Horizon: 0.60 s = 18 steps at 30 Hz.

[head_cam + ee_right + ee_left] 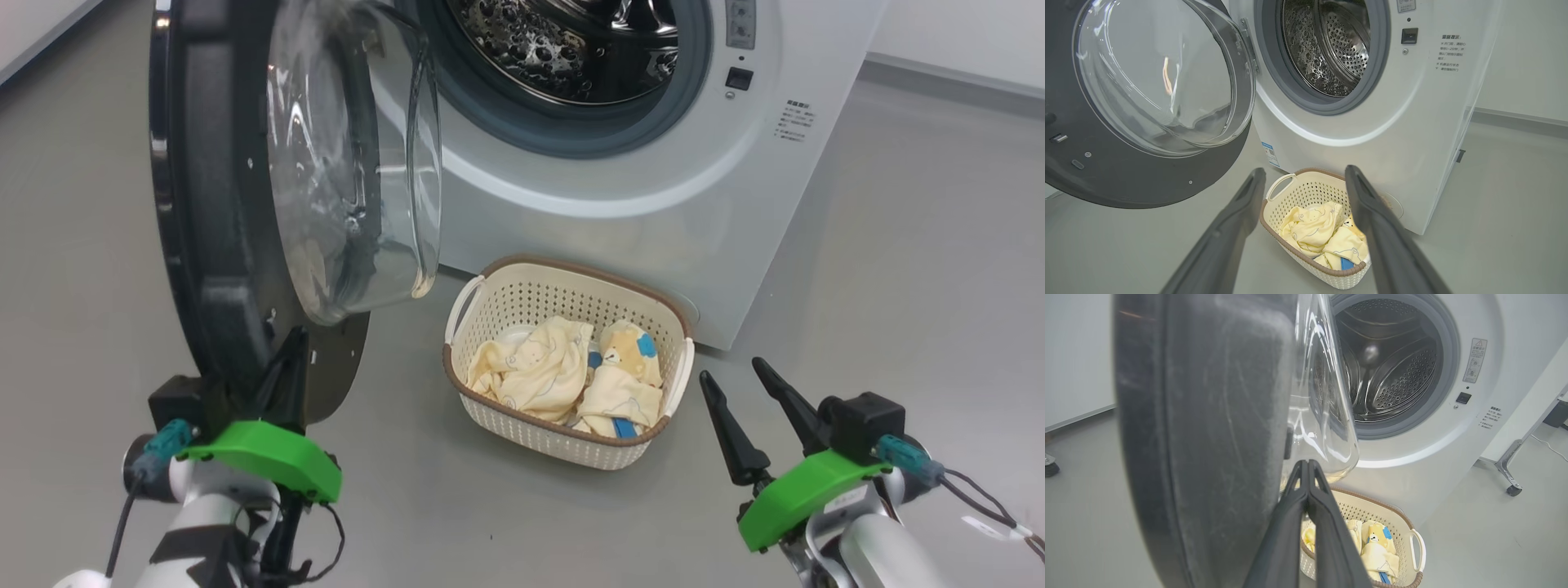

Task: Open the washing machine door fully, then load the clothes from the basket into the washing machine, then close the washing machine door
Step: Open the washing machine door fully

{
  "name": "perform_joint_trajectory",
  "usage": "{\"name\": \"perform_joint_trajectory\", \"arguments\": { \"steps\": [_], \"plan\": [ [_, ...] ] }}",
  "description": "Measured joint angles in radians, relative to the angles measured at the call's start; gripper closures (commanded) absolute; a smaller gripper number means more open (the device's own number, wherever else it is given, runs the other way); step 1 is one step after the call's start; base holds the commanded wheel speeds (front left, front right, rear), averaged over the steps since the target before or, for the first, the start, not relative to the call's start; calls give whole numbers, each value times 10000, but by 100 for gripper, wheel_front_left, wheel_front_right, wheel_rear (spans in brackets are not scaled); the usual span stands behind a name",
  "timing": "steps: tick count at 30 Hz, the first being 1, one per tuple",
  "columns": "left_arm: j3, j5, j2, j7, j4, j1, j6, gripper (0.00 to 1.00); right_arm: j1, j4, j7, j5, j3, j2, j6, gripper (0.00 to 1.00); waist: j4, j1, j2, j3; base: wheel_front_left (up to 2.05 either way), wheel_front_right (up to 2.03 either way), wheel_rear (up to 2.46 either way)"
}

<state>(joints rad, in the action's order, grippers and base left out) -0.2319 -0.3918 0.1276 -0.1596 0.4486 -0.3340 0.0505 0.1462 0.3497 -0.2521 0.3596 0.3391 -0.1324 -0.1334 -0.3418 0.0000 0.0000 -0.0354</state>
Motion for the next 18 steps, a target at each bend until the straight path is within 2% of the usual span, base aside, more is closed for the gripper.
{"name": "perform_joint_trajectory", "arguments": {
  "steps": [11, 18],
  "plan": [
    [888, -337, 765, -228, -410, 5, -424, 100, 88, -27, 33, -4, 182, -401, 0, 0, -256, 0, 0, -767, 0, 0, 0],
    [1501, -629, 1235, -263, -637, -8, -527, 100, 467, -408, 307, -81, 209, -719, 0, 0, -261, 0, 0, -1366, 0, 0, 0]
  ]
}}
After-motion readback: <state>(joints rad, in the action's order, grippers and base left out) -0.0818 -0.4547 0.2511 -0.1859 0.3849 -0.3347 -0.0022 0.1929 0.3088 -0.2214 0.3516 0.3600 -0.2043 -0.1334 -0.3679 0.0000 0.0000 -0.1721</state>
